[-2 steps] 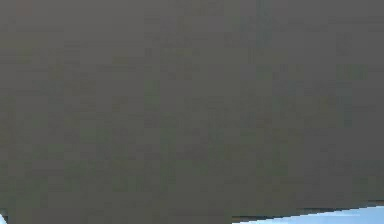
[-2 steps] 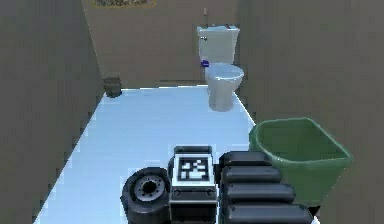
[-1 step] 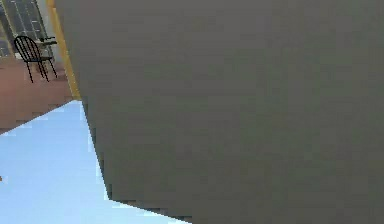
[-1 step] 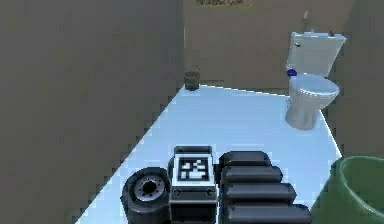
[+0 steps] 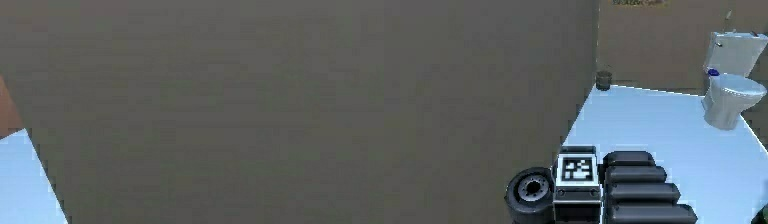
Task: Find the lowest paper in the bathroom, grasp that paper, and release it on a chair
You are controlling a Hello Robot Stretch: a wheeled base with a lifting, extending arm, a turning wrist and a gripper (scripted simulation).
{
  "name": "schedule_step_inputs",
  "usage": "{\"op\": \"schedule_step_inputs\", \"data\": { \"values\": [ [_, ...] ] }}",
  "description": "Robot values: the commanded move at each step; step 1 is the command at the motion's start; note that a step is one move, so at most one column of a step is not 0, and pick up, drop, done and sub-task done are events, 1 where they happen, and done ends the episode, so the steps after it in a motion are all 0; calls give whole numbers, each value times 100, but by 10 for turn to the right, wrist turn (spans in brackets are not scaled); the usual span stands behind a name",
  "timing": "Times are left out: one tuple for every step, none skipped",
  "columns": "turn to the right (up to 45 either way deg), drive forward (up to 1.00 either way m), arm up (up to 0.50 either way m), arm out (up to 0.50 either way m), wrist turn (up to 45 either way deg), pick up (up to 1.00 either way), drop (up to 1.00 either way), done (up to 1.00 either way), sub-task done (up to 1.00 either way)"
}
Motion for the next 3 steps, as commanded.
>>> {"op": "schedule_step_inputs", "data": {
  "values": [
    [-450,0,0,0,0,0,0,0,0],
    [-270,0,0,0,0,0,0,0,0],
    [0,100,0,0,0,0,0,0,0]
  ]
}}
